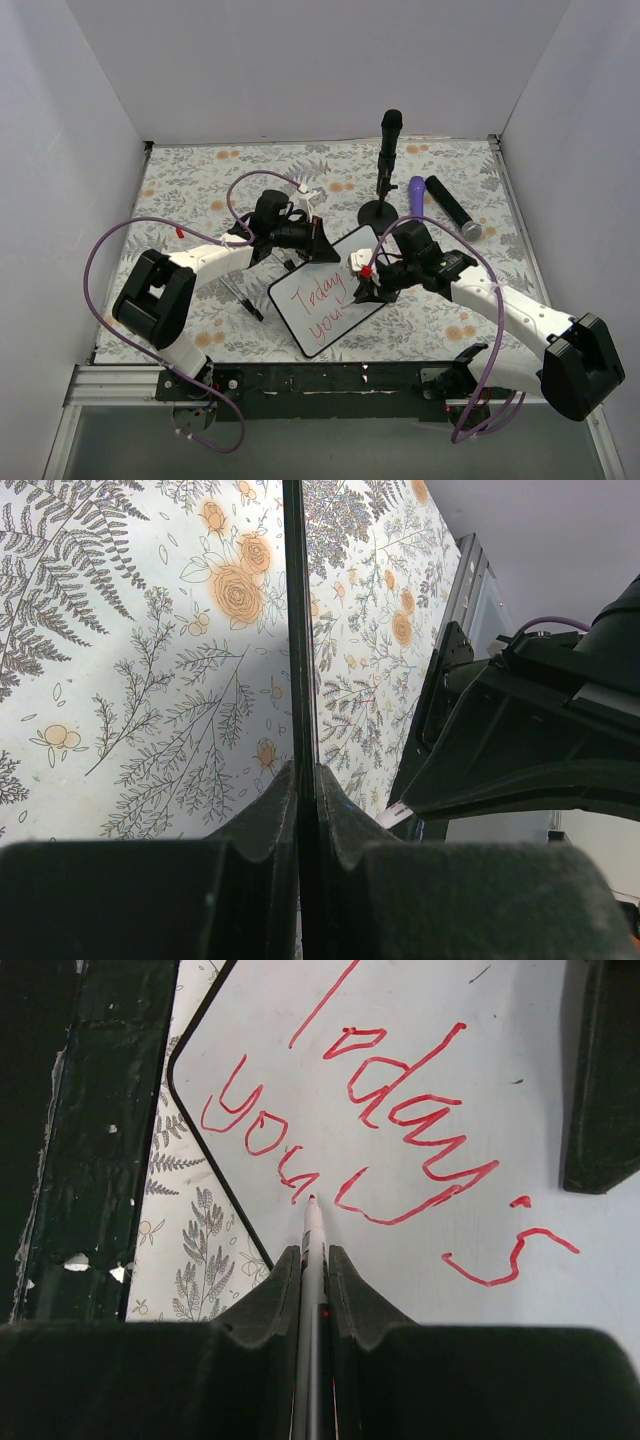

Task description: Write a sentence on the whiteboard

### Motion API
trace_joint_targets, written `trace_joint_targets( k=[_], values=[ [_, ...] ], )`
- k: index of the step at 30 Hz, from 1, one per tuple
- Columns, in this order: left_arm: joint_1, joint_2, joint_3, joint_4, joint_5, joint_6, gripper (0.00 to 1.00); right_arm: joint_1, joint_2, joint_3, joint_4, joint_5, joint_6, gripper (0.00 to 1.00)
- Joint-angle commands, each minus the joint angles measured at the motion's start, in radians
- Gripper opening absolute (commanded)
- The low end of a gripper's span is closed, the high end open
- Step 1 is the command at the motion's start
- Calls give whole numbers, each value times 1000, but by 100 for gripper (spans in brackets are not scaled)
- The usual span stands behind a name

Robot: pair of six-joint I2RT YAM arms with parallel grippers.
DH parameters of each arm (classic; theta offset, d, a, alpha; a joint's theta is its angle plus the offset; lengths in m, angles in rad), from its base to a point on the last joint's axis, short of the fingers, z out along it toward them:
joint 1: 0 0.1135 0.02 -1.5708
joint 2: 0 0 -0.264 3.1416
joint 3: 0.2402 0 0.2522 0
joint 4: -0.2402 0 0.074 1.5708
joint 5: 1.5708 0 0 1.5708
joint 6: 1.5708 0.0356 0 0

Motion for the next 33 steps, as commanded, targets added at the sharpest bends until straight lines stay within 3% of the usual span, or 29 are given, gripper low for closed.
trace_joint_targets(
  k=[1, 12, 33],
  values=[
    [-3, -20, 20, 56, 3, 69, 0, 16, 14, 5, 38, 9, 12, 1],
    [-1, -22, 17, 59, 9, 69, 0, 35, 39, 0, 99, 64, 53, 1],
    [-1, -27, 17, 41, 3, 89, 0, 38, 65, -9, -37, 54, -16, 1]
  ],
)
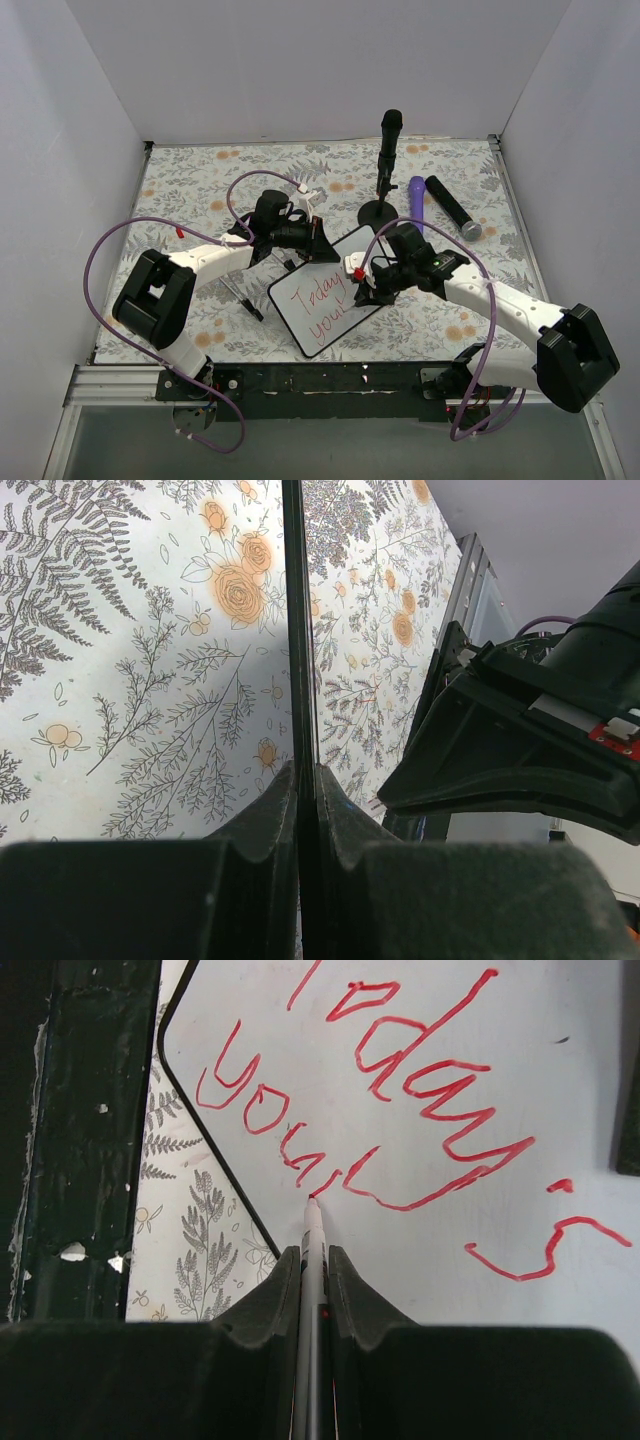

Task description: Write a sentence on the whiteboard

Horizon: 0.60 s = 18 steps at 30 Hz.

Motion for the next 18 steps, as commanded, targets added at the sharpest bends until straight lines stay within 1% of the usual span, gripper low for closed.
trace_joint_targets(
  k=[1, 8, 18],
  values=[
    [-1, -27, 15, 41, 1, 86, 0, 8, 19, -7, -39, -11, -32, 1],
    [0, -27, 15, 45, 4, 88, 0, 14, 36, 5, -39, -3, -29, 1],
    [0, -23, 15, 48, 10, 82, 0, 15, 5, 21, 57, 41, 36, 1]
  ],
)
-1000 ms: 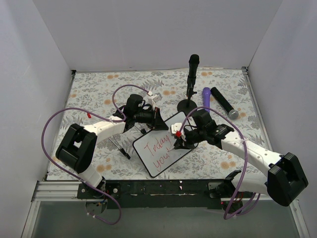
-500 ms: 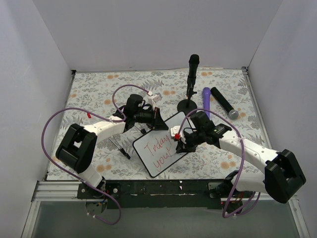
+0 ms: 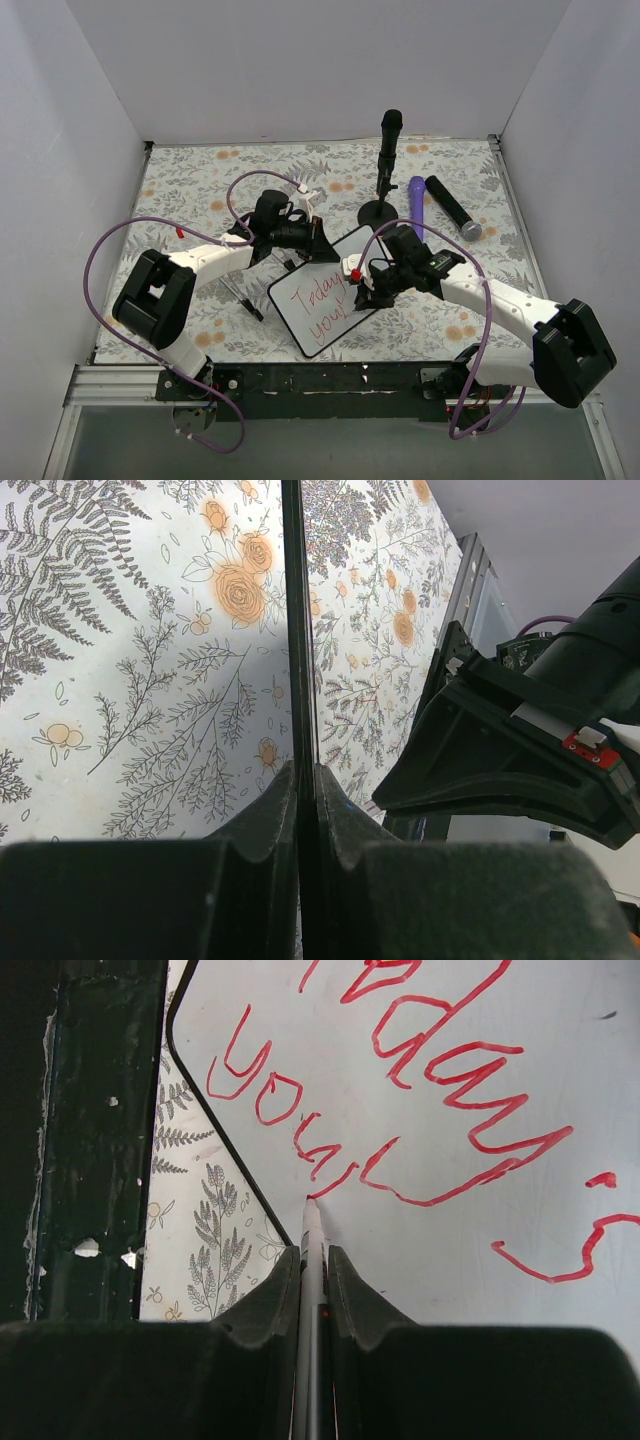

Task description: Write a sentence on the whiteboard

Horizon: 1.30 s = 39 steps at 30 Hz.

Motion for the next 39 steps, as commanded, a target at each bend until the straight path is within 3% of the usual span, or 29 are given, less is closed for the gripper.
trace_joint_targets(
  k=[1, 20, 27, 39],
  values=[
    [0, -23, 17, 48, 10, 81, 0, 3, -31, 21, 103, 33, 31, 1],
    [0, -22, 17, 44, 7, 86, 0, -49, -85, 8, 117, 57, 68, 1],
    [0, -23, 18, 36, 10, 92, 0, -54, -100, 19, -55, -165, -102, 1],
    [-1, -30, 11, 33, 10, 101, 0, -132, -126, 5, 2, -90, -31, 1]
  ],
)
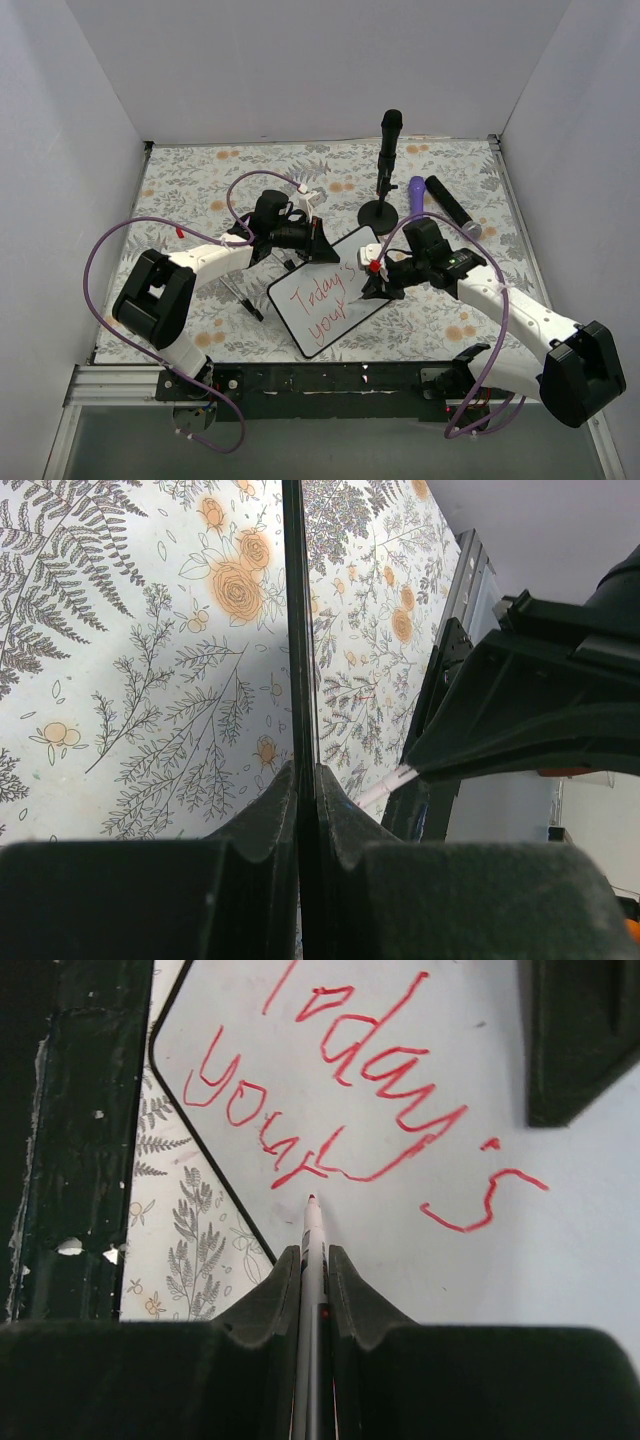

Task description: Write a sentence on the whiteboard

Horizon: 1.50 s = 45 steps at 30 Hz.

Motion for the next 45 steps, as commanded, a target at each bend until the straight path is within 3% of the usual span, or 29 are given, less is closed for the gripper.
trace_joint_targets(
  k=[1, 45],
  values=[
    [-2, -30, 11, 41, 2, 92, 0, -39, -38, 4, 33, -3, 24, 1],
    [-4, -59, -8, 47, -5, 85, 0, -85, -46, -19, 51, -29, 37, 1]
  ],
)
